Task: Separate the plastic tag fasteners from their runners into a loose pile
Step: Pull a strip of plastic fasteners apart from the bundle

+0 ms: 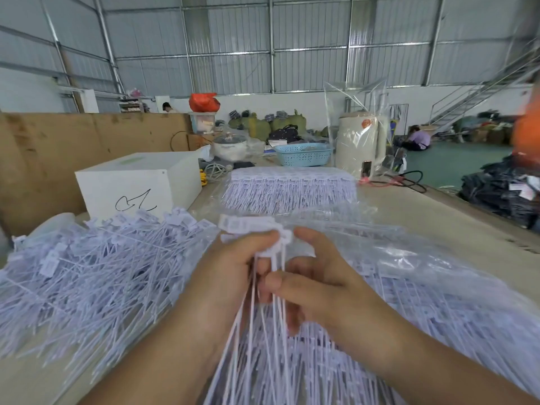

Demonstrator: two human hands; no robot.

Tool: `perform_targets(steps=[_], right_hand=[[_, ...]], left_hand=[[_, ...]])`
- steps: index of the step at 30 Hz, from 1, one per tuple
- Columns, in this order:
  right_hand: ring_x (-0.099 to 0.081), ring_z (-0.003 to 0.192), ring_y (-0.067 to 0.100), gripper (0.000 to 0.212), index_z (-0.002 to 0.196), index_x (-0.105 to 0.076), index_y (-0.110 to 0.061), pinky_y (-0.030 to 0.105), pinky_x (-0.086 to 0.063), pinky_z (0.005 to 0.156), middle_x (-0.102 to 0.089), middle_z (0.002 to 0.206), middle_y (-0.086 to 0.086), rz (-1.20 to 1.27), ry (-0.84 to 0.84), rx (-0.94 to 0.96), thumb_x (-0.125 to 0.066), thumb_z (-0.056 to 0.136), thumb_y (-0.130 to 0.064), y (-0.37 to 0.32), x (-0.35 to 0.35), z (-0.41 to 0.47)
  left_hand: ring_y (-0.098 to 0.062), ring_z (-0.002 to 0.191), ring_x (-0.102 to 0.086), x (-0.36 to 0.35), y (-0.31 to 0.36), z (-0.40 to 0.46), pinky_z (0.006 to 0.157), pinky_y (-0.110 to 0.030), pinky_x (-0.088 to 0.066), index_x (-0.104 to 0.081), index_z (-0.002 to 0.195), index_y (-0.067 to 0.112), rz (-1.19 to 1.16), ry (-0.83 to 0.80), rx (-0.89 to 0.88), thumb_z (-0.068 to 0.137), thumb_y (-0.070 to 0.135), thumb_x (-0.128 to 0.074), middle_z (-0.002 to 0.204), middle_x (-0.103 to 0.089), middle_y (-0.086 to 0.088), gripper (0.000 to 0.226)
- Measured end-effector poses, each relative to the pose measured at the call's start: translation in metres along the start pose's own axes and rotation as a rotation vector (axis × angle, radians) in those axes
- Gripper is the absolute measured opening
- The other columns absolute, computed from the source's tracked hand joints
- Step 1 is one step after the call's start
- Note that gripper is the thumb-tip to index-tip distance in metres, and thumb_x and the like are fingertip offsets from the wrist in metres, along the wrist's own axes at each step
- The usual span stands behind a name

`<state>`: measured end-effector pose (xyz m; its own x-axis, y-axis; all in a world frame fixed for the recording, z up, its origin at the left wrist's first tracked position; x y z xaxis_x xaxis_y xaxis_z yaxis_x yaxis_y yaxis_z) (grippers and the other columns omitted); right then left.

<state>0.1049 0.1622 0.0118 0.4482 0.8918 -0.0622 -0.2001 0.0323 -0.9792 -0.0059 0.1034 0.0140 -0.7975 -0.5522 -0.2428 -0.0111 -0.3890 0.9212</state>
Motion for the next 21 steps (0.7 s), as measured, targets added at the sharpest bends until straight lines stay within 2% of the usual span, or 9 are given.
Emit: perform_targets(steps=[2,6,8,10,11,14,16,18,21], right_hand=[[-0.061,0.071,0.021,0.084,0.136,-0.041,-0.023,0.034,-0.048,0.060,-0.061,0.087,0.011,0.097,-0.028,-0.065,-0.079,0.062,-0.021,0.002,-0.003,0.001],[-0.061,0.078,0.027,0.038,0.107,-0.061,0.000,0.037,-0.048,0.074,-0.064,0.085,0.016,0.052,-0.286,-0.079,-0.066,0.069,-0.001,0.003,-0.023,-0.006],[-0.063,0.068,0.024,0.028,0.097,-0.066,0.007,0.031,-0.051,0.070,-0.066,0.074,0.014,0.072,-0.379,-0.149,-0.060,0.070,0.005,0.007,-0.031,-0.011],[-0.055,0.050,0.018,0.017,0.080,-0.067,0.008,0.028,-0.049,0.056,-0.058,0.057,0.010,0.055,-0.314,-0.190,-0.056,0.069,0.003,0.008,-0.030,-0.012],[-0.047,0.041,0.015,0.015,0.068,-0.067,0.000,0.026,-0.044,0.050,-0.048,0.049,0.007,0.033,-0.267,-0.203,-0.053,0.072,0.002,0.007,-0.028,-0.011],[-0.027,0.034,0.012,0.053,0.038,-0.051,-0.020,0.020,-0.026,0.042,-0.028,0.041,-0.001,0.035,-0.147,-0.206,-0.041,0.084,0.005,-0.005,-0.025,-0.012],[-0.031,0.031,0.009,0.053,0.050,-0.061,-0.024,0.017,-0.024,0.040,-0.033,0.037,-0.005,-0.025,-0.112,-0.221,-0.040,0.091,0.002,-0.009,-0.022,-0.012],[-0.041,0.030,0.000,0.034,0.090,-0.066,-0.017,0.016,-0.029,0.036,-0.043,0.034,-0.013,-0.116,-0.085,-0.208,-0.038,0.097,0.000,-0.009,-0.020,-0.010],[-0.050,0.040,0.002,0.043,0.118,-0.052,-0.028,0.023,-0.038,0.045,-0.050,0.040,-0.013,-0.269,-0.072,-0.161,-0.041,0.091,0.004,-0.003,-0.020,-0.011]], left_hand=[[-0.024,0.058,-0.055,0.007,0.004,-0.002,0.050,-0.035,-0.050,-0.066,0.083,0.021,-0.017,0.093,-0.058,0.079,0.036,-0.076,0.070,-0.056,-0.011,0.019],[-0.011,0.059,-0.063,-0.004,0.019,-0.009,0.053,-0.030,-0.050,-0.066,0.083,0.035,0.055,0.154,-0.210,0.074,0.040,-0.075,0.070,-0.066,0.006,0.014],[-0.003,0.062,-0.062,-0.012,0.026,-0.012,0.062,-0.027,-0.045,-0.064,0.093,0.037,0.141,0.135,-0.266,0.073,0.037,-0.072,0.069,-0.065,0.016,0.022],[-0.002,0.066,-0.063,-0.017,0.030,-0.012,0.067,-0.028,-0.044,-0.063,0.093,0.040,0.177,0.127,-0.278,0.081,0.025,-0.072,0.071,-0.066,0.016,0.021],[-0.002,0.070,-0.064,-0.017,0.030,-0.012,0.071,-0.029,-0.044,-0.063,0.092,0.041,0.188,0.124,-0.256,0.086,0.019,-0.070,0.076,-0.069,0.015,0.025],[0.001,0.081,-0.067,-0.017,0.028,-0.012,0.074,-0.025,-0.047,-0.053,0.106,0.045,0.328,0.053,-0.166,0.086,0.012,-0.070,0.089,-0.072,0.016,0.042],[-0.006,0.082,-0.071,-0.015,0.018,-0.013,0.071,-0.024,-0.053,-0.040,0.127,0.037,0.376,0.002,0.005,0.072,0.025,-0.084,0.093,-0.073,0.006,0.072],[-0.015,0.081,-0.073,-0.015,0.006,-0.017,0.067,-0.026,-0.056,-0.042,0.131,0.028,0.323,-0.013,0.189,0.066,0.029,-0.089,0.092,-0.073,-0.008,0.081],[-0.016,0.070,-0.072,-0.019,0.004,-0.017,0.055,-0.022,-0.052,-0.066,0.096,0.013,0.315,-0.002,0.176,0.085,0.011,-0.068,0.080,-0.075,-0.009,0.012]])
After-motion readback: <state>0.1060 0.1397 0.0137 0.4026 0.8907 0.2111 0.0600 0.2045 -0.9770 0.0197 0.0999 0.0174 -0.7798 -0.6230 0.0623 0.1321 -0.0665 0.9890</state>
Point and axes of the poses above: each hand's wrist, its own z-axis towards the middle knuckle, its own x-axis out of the back of the hand, y = z × x, the point moved 4 cm from there along z, towards the middle knuckle
